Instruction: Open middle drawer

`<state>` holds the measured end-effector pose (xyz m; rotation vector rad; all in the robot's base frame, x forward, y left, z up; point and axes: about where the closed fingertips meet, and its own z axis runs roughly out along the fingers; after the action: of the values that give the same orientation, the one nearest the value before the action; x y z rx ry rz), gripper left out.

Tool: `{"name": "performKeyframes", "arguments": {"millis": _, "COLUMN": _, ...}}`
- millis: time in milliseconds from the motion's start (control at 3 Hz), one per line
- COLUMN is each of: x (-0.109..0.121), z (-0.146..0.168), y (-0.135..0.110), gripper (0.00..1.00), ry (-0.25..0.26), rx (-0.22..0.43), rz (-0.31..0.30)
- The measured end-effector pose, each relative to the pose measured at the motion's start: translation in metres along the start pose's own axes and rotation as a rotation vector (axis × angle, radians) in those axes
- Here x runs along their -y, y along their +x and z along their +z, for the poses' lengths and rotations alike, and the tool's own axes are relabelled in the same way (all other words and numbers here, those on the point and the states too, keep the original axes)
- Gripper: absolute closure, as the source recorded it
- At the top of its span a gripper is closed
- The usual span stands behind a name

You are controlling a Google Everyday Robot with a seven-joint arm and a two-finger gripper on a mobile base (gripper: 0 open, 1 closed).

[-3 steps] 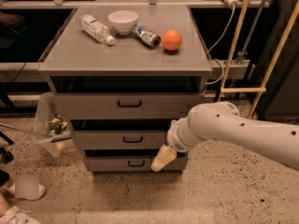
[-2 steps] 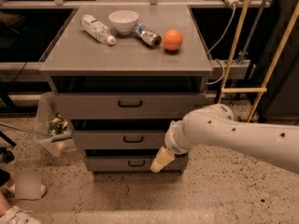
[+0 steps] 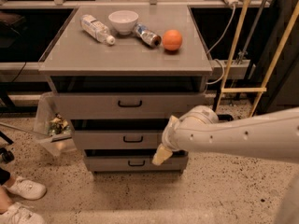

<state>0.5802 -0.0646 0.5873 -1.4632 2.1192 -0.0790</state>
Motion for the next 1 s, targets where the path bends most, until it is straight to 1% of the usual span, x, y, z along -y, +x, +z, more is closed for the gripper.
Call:
{"name": "performKeyframes", "arguments": {"millis": 333, "x": 0.011, "z": 0.005, "y": -0.001, "gripper": 0.00, "ry": 0.028, "rx": -0.022, "rz": -0.021}}
{"name": "performKeyframes", "arguments": {"millis": 667, "x": 0.008, "z": 0.021, "y": 0.000, "gripper": 0.00, "ry": 0.009, "rx": -0.015, "rz": -0.015}}
{"name": "performKeyframes", "arguments": {"millis": 1000, "x": 0.012, "z": 0.058, "y": 0.010, "gripper": 0.00, "ry": -0.002, "rx": -0.037, "rz": -0.002}}
